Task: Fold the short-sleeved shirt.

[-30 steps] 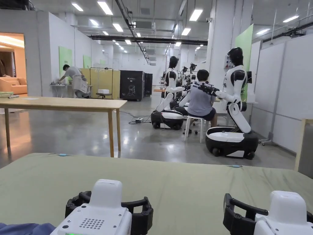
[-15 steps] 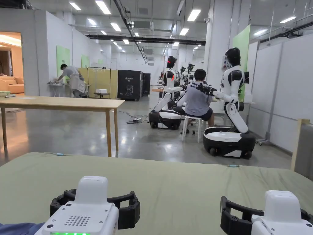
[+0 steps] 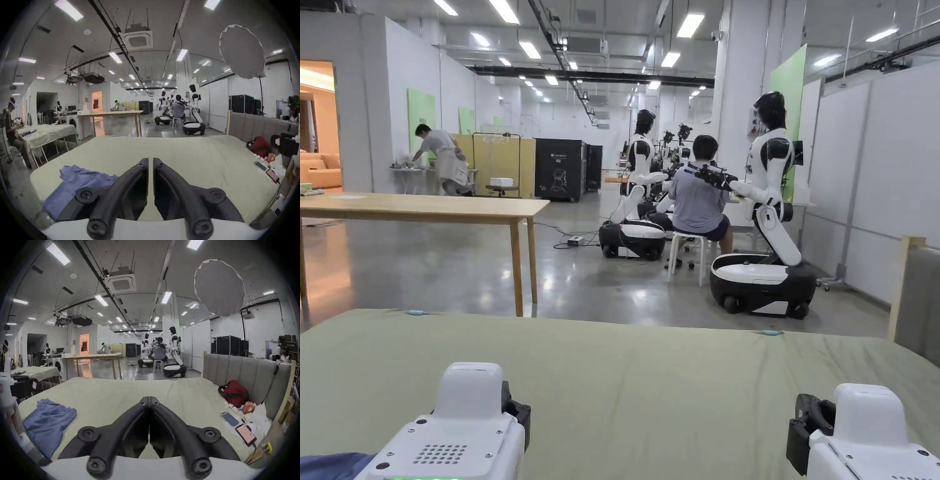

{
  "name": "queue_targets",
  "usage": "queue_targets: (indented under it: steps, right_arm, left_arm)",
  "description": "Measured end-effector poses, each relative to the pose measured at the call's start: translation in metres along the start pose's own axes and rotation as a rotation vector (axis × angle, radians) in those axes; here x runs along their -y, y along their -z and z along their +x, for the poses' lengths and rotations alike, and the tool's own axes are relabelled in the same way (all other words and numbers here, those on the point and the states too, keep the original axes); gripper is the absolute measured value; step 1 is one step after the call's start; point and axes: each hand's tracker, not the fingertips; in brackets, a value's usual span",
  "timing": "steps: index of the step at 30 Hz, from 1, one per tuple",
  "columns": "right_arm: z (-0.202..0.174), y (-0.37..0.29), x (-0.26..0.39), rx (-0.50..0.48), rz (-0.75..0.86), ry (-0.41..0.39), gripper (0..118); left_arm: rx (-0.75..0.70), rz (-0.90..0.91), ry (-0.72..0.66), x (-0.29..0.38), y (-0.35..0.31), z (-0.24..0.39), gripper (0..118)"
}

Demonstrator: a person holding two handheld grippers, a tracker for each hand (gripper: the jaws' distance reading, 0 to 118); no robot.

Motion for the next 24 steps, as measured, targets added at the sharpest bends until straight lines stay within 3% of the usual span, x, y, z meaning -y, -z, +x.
queue_targets:
  steps: [3,9,14,17,24]
  right_arm:
    - [-0.004,-0.001,0.001,0.028,0.012,-0.039,0]
    - [0.002,0.002,0.004,0.045,0.002,-0.004,0]
    - [-0.006,0.011,0.008,0.037,-0.029,-0.026,0]
    - [-0.035,0.023,0.011,-0.035,-0.049,-0.033,0]
    - [-0.167,0.040,0.008,-0.379,-0.034,-0.032,0]
  left_arm:
    - [-0.002,-0.008,0.007,-0.001,0.002,0.001,5]
    - [0.020,-0.018,0.018,-0.001,0.004,0.001,5]
    - [-0.009,-0.042,0.005,0.003,0.002,-0.024,5]
    - [-0.106,-0.057,-0.014,0.003,-0.009,-0.062,5]
    - [-0.408,-0.050,-0.051,-0.001,-0.070,-0.173,5]
